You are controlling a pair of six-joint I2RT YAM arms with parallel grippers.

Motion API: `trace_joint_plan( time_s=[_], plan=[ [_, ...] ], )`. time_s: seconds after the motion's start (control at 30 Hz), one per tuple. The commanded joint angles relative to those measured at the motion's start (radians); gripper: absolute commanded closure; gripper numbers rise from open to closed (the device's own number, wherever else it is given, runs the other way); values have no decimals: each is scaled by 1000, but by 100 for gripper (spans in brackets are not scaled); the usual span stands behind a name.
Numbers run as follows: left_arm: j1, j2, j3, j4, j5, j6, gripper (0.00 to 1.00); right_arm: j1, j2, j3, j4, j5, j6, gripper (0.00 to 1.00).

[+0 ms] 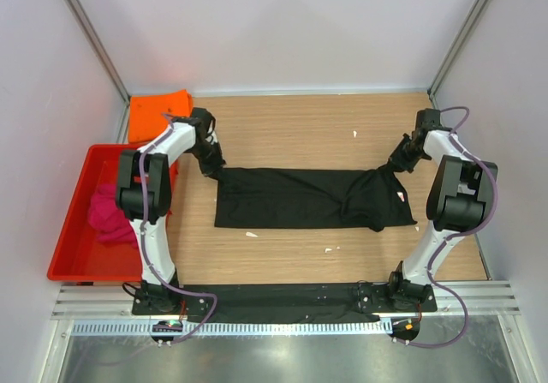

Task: Fold and stack the t-shirts
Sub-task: Fold the tshirt

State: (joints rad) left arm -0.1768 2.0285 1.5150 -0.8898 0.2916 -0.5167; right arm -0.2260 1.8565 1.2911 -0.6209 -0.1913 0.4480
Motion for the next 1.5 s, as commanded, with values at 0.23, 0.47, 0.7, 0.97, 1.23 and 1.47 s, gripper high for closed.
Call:
trace_joint_plan(
  time_s=[0.23,0.47,0.7,0.97,1.23,1.47],
  plan=[
    [-12,-123,-24,-17,-16,9,100,-24,23,117,-11,13,95,99],
    [-15,-174,-88,-14,-32,10,100,-39,46,129,1,0,124,99],
    [-23,-191,-156,0,-46,7,100,-55,84,155,6,-19,144,99],
    [-27,-186,-199,14,-74,10,100,-64,121,195,-16,-5,147,98],
    [-29,-195,-193,3,-72,-11,85,-65,119,215,-63,35,63,82],
    [-39,-261,-159,-18,-69,-16,52,-64,38,229,-175,113,6,62]
  ],
)
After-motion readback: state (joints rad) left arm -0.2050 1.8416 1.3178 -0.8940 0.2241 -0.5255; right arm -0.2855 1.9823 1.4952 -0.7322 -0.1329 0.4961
